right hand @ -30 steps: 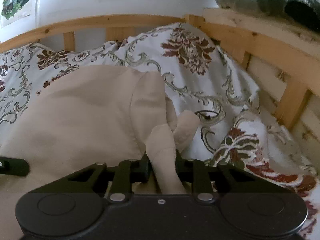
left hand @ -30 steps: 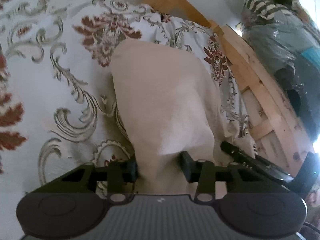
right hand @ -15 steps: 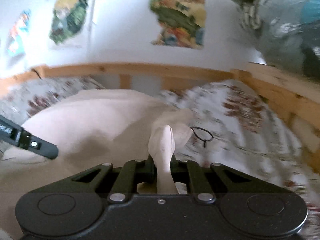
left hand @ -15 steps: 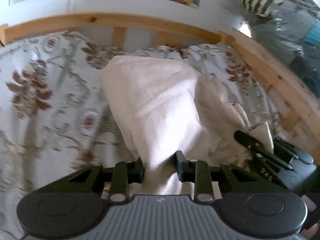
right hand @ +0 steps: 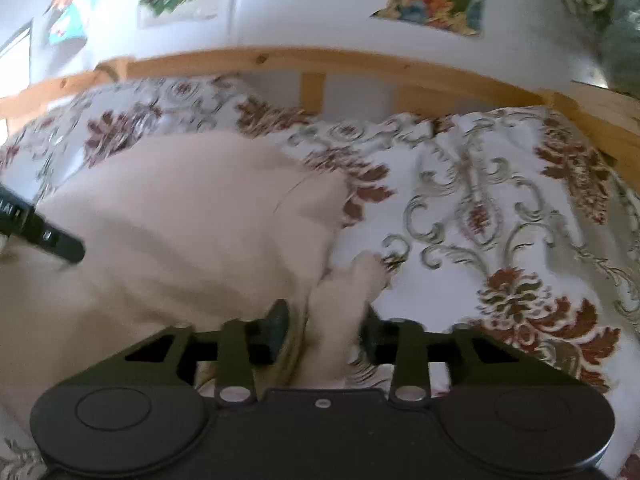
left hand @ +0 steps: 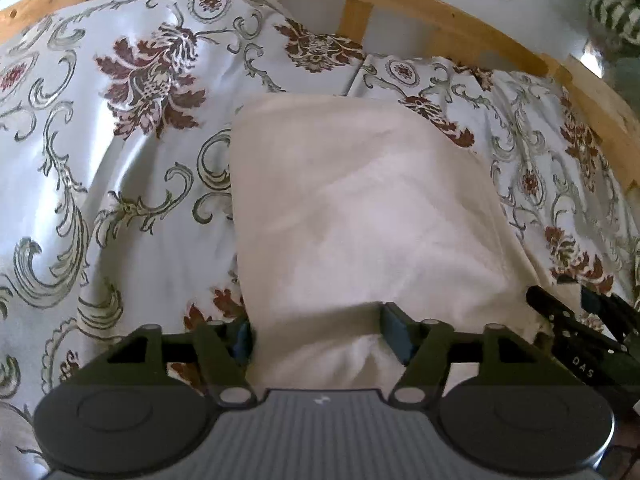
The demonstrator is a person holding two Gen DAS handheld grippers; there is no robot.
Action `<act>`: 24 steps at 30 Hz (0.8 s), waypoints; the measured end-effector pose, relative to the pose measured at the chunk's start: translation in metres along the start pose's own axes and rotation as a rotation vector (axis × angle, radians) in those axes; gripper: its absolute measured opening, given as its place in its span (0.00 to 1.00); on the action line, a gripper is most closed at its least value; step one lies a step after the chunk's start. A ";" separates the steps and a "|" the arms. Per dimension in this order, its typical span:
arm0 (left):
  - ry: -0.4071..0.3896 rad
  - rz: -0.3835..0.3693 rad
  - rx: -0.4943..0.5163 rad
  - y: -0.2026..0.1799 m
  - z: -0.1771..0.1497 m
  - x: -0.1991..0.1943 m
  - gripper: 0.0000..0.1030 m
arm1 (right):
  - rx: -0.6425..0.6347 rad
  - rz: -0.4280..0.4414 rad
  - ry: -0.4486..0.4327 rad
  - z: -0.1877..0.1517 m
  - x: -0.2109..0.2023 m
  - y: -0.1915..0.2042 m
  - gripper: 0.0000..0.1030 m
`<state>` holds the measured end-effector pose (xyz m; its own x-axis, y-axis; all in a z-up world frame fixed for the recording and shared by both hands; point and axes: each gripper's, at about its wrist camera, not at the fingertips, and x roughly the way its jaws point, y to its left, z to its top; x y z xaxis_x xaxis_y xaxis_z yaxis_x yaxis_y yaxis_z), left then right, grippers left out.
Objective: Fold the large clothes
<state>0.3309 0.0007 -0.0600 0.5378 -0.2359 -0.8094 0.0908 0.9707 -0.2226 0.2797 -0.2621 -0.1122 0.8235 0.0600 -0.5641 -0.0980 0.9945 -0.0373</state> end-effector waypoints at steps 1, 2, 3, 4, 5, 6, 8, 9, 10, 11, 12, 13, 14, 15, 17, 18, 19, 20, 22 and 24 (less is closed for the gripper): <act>-0.002 0.002 -0.001 0.001 -0.003 -0.001 0.75 | 0.011 -0.005 -0.009 -0.001 -0.001 -0.001 0.53; -0.004 0.013 -0.001 0.001 -0.004 -0.003 0.79 | 0.020 -0.005 -0.016 -0.002 -0.002 -0.003 0.54; -0.009 0.024 -0.007 0.001 -0.006 -0.003 0.82 | 0.028 -0.004 -0.022 -0.003 -0.004 -0.004 0.57; -0.020 0.035 -0.018 0.000 -0.006 -0.007 0.88 | 0.036 -0.006 -0.027 -0.003 -0.007 -0.005 0.63; -0.030 0.040 -0.030 0.001 -0.005 -0.008 0.92 | 0.046 -0.008 -0.032 -0.004 -0.010 -0.006 0.67; -0.045 0.035 -0.042 0.001 -0.005 -0.013 0.94 | 0.058 -0.007 -0.038 -0.003 -0.012 -0.007 0.75; -0.077 0.024 -0.060 0.001 -0.006 -0.024 0.98 | 0.073 -0.001 -0.050 -0.001 -0.017 -0.009 0.80; -0.092 0.029 -0.063 0.002 -0.006 -0.029 0.98 | 0.073 -0.003 -0.054 -0.001 -0.021 -0.009 0.80; -0.104 0.041 -0.063 0.001 -0.006 -0.034 0.98 | 0.073 -0.008 -0.061 0.001 -0.026 -0.008 0.82; -0.119 0.058 -0.060 0.000 -0.007 -0.039 0.99 | 0.075 -0.010 -0.069 0.002 -0.031 -0.008 0.83; -0.135 0.074 -0.054 -0.001 -0.009 -0.045 0.99 | 0.081 -0.009 -0.081 0.004 -0.038 -0.008 0.87; -0.150 0.090 -0.049 -0.002 -0.011 -0.050 0.99 | 0.086 -0.006 -0.096 0.005 -0.046 -0.009 0.92; -0.165 0.106 -0.045 -0.004 -0.014 -0.057 0.99 | 0.088 -0.005 -0.111 0.007 -0.053 -0.009 0.95; -0.173 0.111 -0.041 -0.005 -0.016 -0.062 0.99 | 0.088 -0.006 -0.132 0.009 -0.062 -0.009 0.98; -0.185 0.102 -0.028 -0.008 -0.023 -0.073 0.99 | 0.088 -0.010 -0.171 0.012 -0.078 -0.008 0.99; -0.189 0.099 -0.022 -0.009 -0.027 -0.079 0.99 | 0.097 -0.013 -0.192 0.014 -0.088 -0.008 0.99; -0.197 0.100 -0.018 -0.011 -0.032 -0.086 0.99 | 0.112 -0.019 -0.210 0.015 -0.097 -0.008 0.99; -0.209 0.101 -0.015 -0.012 -0.038 -0.093 0.99 | 0.132 -0.025 -0.225 0.015 -0.106 -0.008 0.99; -0.234 0.109 -0.004 -0.018 -0.050 -0.107 0.99 | 0.176 -0.036 -0.249 0.013 -0.124 -0.007 0.99; -0.274 0.122 0.013 -0.025 -0.062 -0.123 0.99 | 0.174 -0.049 -0.272 0.010 -0.139 -0.002 0.99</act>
<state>0.2106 0.0026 0.0114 0.7513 -0.0979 -0.6526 0.0214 0.9920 -0.1242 0.1707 -0.2719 -0.0257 0.9464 0.0095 -0.3229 0.0226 0.9952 0.0955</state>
